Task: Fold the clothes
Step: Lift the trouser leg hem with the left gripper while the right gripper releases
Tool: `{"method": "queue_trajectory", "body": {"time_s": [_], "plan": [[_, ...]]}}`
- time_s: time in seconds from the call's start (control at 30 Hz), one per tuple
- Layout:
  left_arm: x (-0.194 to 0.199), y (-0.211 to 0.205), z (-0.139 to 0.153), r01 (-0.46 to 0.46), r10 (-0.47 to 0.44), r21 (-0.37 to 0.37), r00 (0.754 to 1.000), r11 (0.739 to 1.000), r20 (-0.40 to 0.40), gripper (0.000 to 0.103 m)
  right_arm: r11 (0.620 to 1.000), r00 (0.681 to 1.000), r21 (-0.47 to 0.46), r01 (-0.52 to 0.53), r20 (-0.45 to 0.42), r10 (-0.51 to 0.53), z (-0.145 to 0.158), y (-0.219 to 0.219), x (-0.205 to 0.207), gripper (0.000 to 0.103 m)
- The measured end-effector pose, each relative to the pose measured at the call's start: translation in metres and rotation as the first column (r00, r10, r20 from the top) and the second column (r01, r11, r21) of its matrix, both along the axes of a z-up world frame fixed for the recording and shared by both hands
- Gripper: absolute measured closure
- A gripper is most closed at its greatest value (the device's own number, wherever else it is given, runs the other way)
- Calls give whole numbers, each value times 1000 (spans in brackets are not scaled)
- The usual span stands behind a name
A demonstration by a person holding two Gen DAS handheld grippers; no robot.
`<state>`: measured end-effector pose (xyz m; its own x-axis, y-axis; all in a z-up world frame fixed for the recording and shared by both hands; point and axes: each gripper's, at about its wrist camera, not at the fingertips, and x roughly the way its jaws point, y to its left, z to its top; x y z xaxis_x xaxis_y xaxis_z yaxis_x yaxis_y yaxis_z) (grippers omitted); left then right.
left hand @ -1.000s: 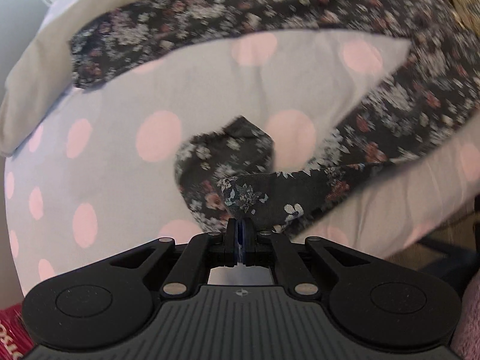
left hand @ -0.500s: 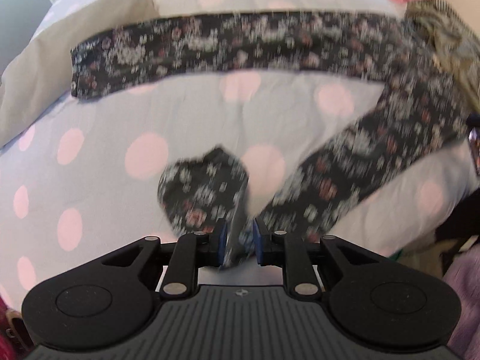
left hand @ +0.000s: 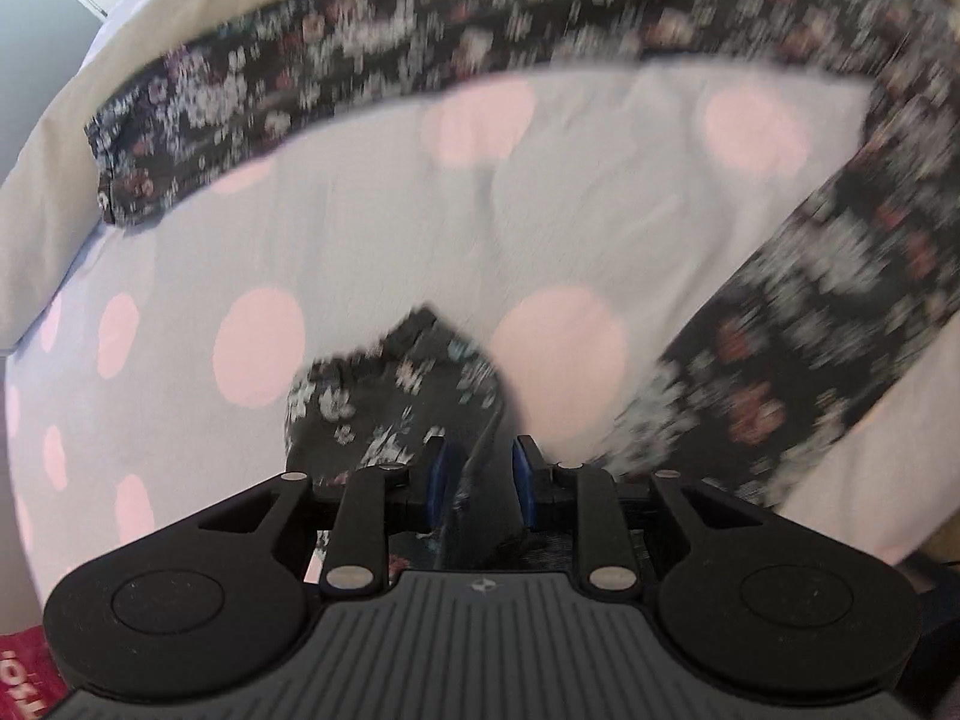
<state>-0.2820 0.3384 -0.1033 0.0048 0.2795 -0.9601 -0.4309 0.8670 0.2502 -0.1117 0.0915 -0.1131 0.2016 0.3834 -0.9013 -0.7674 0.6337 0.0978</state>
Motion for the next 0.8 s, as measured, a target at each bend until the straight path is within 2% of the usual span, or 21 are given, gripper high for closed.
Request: {"method": "queue_trajectory", "body": {"time_s": [0.07, 0.13, 0.2, 0.33, 0.4, 0.43, 0.5, 0.57, 0.63, 0.7, 0.77, 0.8], "plan": [[-1, 2, -13, 0, 4, 54, 998, 999, -70, 83, 1000, 1000, -27, 4, -2, -4, -7, 1, 0, 66], [-5, 8, -18, -18, 26, 83, 994, 996, -102, 97, 1000, 1000, -24, 11, -9, -12, -9, 0, 0, 65], [-8, 11, -7, -56, 61, 103, 997, 993, -48, 102, 1000, 1000, -21, 7, -7, -7, -9, 0, -2, 64], [-13, 19, 15, -136, 128, 137, 990, 981, 66, 102, 1000, 1000, -15, 4, -5, -4, -7, -2, -4, 64], [-21, 24, 35, -204, 176, 158, 969, 966, 175, 103, 1000, 1000, -10, 12, -8, -12, -7, -5, -4, 64], [-26, 27, 45, -247, 205, 168, 951, 954, 232, 103, 1000, 1000, -15, 17, -9, -17, -8, -4, -3, 64], [-37, 30, 68, -329, 251, 177, 900, 927, 357, 103, 999, 1000, -25, 27, -11, -27, -9, -4, -1, 64], [-49, 35, 93, -400, 282, 160, 830, 902, 481, 103, 999, 999, -28, 35, -18, -35, -9, -6, 0, 64], [-64, 38, 118, -442, 276, 128, 735, 888, 619, 103, 999, 999, -29, 37, -20, -38, -10, -7, 1, 64], [-81, 36, 142, -470, 248, 105, 626, 876, 740, 103, 999, 999, -30, 40, -21, -41, -10, -7, 1, 64], [-99, 34, 157, -507, 257, 53, 521, 860, 814, 103, 999, 999, -35, 41, -21, -42, -11, -7, 1, 64], [-106, 36, 157, -534, 289, 27, 499, 845, 817, 103, 998, 999, -37, 41, -22, -42, -11, -7, 1, 64]]}}
